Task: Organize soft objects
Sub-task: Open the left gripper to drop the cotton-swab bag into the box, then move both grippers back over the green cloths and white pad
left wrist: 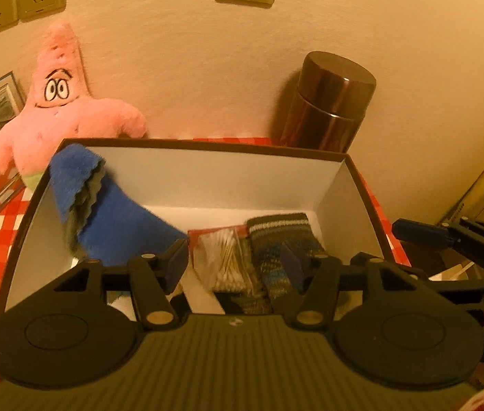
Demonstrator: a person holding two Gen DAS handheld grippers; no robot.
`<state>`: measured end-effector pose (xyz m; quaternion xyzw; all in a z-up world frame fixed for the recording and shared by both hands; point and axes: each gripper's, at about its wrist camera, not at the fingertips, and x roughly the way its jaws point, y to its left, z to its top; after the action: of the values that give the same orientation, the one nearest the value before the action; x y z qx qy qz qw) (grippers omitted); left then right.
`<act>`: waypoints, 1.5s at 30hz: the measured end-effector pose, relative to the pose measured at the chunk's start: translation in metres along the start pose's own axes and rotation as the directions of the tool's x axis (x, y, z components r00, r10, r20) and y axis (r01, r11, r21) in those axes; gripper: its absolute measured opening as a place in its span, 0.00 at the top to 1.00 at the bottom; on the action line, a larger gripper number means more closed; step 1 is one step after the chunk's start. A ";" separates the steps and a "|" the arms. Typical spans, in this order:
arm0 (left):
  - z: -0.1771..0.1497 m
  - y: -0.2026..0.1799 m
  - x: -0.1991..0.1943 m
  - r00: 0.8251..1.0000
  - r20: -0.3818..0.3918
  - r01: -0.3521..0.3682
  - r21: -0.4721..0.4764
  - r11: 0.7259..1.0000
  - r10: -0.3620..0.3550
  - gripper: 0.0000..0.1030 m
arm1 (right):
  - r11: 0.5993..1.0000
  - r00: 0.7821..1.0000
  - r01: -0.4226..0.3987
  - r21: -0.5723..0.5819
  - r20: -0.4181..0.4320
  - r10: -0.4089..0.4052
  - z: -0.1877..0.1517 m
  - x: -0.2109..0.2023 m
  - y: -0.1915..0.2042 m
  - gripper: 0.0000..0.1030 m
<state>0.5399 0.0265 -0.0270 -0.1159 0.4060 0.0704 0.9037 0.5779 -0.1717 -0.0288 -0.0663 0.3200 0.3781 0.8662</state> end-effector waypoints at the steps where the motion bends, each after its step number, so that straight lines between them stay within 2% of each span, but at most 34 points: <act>1: -0.002 0.000 -0.003 1.000 -0.005 -0.003 -0.001 1.000 0.003 0.45 | 1.000 1.000 -0.003 0.004 -0.001 0.003 -0.001 -0.003 0.001 0.40; 10: -0.014 -0.003 -0.041 1.000 -0.003 -0.018 -0.003 1.000 0.018 0.41 | 0.999 1.000 -0.014 0.045 0.018 0.013 -0.005 -0.031 0.011 0.30; 19: -0.030 -0.013 -0.084 1.000 0.015 -0.025 0.002 1.000 0.025 0.39 | 0.994 0.999 -0.028 0.106 0.044 0.024 -0.015 -0.065 0.018 0.27; 24: -0.043 -0.022 -0.111 0.999 0.034 -0.032 0.016 0.999 0.031 0.33 | 0.989 0.998 -0.039 0.146 0.056 0.031 -0.024 -0.087 0.021 0.26; 32: -0.079 -0.025 -0.151 0.998 0.052 -0.033 0.034 0.999 0.031 0.31 | 0.981 0.998 -0.035 0.191 0.051 0.026 -0.053 -0.123 0.029 0.25; 35: -0.096 -0.022 -0.165 0.998 0.059 -0.040 0.028 0.999 0.038 0.23 | 0.979 0.998 -0.037 0.202 0.050 0.028 -0.065 -0.139 0.035 0.25; 45: -0.150 0.000 -0.203 0.999 0.041 -0.026 0.015 1.000 0.025 0.22 | 0.975 1.000 -0.012 0.223 0.018 0.008 -0.108 -0.181 0.073 0.25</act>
<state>0.2984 -0.0205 0.0294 -0.1020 0.3897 0.0811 0.9117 0.3801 -0.2696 0.0045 0.0362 0.3533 0.3448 0.8689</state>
